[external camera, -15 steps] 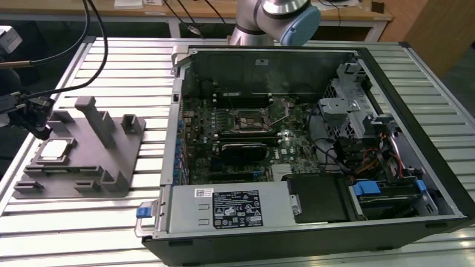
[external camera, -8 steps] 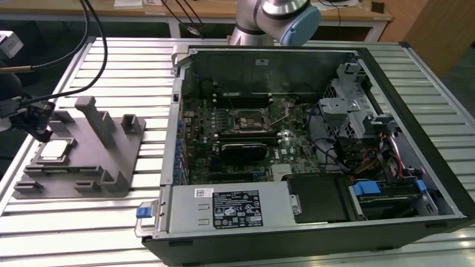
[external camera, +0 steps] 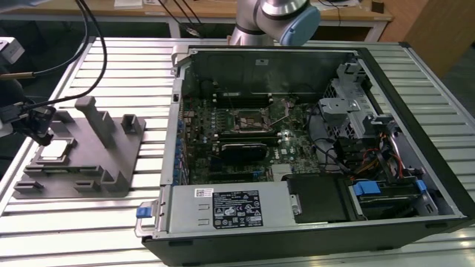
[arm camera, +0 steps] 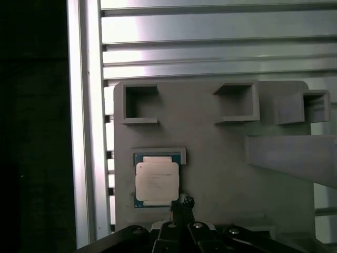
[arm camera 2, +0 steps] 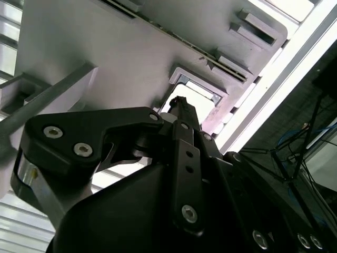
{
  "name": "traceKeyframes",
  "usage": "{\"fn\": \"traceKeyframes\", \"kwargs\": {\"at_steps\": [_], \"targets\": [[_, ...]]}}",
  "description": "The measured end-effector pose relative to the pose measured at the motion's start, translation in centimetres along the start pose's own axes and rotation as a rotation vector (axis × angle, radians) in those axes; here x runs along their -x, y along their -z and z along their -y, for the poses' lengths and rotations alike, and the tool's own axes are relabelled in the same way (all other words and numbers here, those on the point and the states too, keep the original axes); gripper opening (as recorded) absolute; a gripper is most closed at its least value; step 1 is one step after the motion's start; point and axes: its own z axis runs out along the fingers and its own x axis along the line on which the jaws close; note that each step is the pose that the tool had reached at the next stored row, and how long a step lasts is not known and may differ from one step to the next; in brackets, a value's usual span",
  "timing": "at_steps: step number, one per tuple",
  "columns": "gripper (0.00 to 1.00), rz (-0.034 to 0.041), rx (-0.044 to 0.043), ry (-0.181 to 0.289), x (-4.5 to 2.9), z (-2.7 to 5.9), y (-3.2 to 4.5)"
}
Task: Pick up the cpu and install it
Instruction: 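Pick up the cpu and move it towards the insertion slot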
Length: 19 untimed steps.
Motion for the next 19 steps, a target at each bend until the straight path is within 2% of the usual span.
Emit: {"fn": "traceKeyframes", "kwargs": {"at_steps": [19], "targets": [[0.11, 0.0001, 0.0001, 0.000, -1.00, 0.05, -2.59]]}}
